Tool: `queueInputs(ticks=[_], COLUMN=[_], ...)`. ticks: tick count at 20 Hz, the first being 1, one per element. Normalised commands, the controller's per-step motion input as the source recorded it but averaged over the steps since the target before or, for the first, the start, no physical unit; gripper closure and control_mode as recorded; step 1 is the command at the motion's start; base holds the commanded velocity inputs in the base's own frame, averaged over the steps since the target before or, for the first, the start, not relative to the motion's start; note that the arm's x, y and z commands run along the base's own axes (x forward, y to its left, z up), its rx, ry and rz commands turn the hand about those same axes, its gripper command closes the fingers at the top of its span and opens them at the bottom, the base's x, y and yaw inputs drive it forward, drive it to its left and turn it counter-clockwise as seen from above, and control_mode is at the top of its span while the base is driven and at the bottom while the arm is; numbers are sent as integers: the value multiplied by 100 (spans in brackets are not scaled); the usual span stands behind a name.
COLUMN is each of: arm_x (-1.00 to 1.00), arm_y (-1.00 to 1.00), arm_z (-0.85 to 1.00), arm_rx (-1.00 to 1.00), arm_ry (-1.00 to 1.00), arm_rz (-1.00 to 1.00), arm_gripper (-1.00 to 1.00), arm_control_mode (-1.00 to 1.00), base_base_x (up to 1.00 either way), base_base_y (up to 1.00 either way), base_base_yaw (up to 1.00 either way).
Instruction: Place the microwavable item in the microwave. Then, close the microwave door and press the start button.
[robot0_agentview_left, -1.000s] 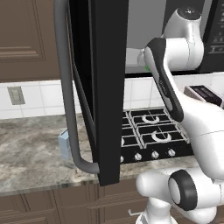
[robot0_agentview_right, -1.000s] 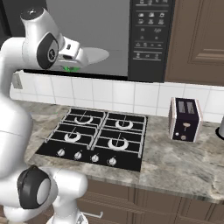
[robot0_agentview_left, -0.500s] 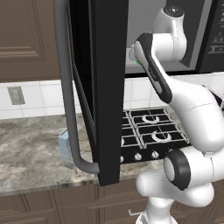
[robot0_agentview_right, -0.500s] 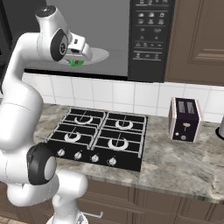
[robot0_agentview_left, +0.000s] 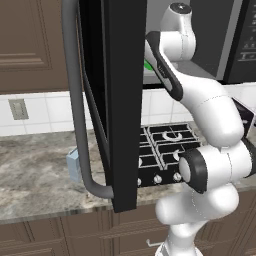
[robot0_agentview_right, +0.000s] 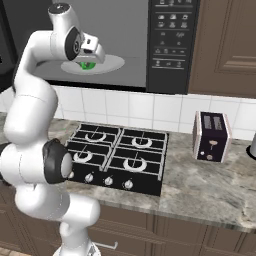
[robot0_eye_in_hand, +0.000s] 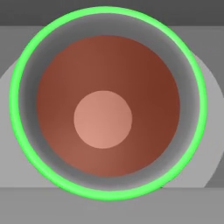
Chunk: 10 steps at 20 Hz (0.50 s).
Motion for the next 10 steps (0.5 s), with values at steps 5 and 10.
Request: queueInputs(ticks=[5, 10], arm_x=[40, 23], arm_y=[10, 9], arm_z=[-13, -27], arm_rx=[0, 0], arm_ry=[10, 5], arm_rz=[0, 1], arm_gripper=[100, -100], arm_control_mode=[-100, -100], base_base_x=[0, 0], base_base_y=[0, 0], base_base_yaw=[0, 0])
